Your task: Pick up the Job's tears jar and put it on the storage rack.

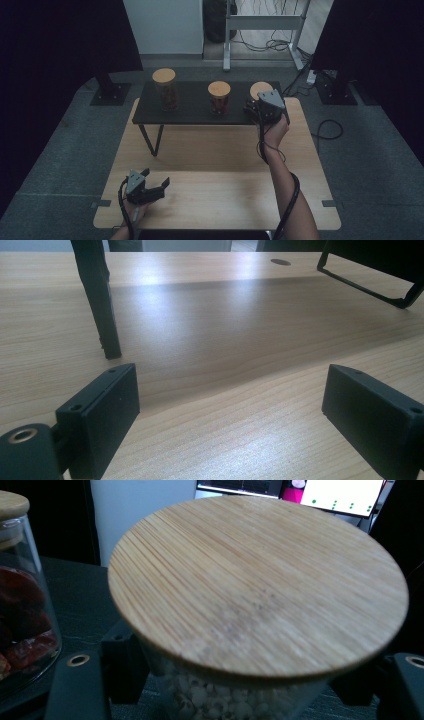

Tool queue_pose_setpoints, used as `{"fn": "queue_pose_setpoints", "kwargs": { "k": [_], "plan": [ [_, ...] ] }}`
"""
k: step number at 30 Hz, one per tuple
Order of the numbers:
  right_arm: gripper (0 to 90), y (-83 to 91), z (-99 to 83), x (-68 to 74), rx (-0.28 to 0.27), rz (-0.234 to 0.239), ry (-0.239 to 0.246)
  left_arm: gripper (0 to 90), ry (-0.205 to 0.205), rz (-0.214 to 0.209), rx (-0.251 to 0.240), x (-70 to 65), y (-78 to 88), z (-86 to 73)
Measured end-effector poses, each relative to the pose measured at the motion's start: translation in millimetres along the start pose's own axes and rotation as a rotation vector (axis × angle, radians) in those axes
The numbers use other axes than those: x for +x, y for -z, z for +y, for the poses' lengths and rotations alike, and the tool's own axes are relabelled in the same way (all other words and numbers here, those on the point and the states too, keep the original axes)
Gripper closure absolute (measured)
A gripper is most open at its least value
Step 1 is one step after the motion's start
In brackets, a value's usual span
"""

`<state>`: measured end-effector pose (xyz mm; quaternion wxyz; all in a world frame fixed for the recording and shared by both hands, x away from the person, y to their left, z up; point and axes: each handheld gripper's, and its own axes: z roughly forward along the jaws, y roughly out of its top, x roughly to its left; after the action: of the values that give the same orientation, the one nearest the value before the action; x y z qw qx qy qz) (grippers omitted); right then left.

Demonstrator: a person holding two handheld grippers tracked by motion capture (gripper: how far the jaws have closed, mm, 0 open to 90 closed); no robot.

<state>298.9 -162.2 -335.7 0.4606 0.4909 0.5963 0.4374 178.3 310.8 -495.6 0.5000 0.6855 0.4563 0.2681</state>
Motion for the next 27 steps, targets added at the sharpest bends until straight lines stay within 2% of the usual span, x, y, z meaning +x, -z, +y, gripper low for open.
{"fn": "queue_pose_setpoints", "kwargs": {
  "k": [11, 27],
  "plan": [
    [25.1, -7.8, 12.2, -6.7, 0.060, 0.025, -0.023, 7.8, 0.001, 0.001, -0.002, -0.2, 0.3, 0.0],
    [23.8, -8.1, 12.7, -7.8, 0.067, 0.025, -0.027, 7.8, 0.000, 0.003, -0.005, -0.4, 1.2, 0.2]
  ]
}}
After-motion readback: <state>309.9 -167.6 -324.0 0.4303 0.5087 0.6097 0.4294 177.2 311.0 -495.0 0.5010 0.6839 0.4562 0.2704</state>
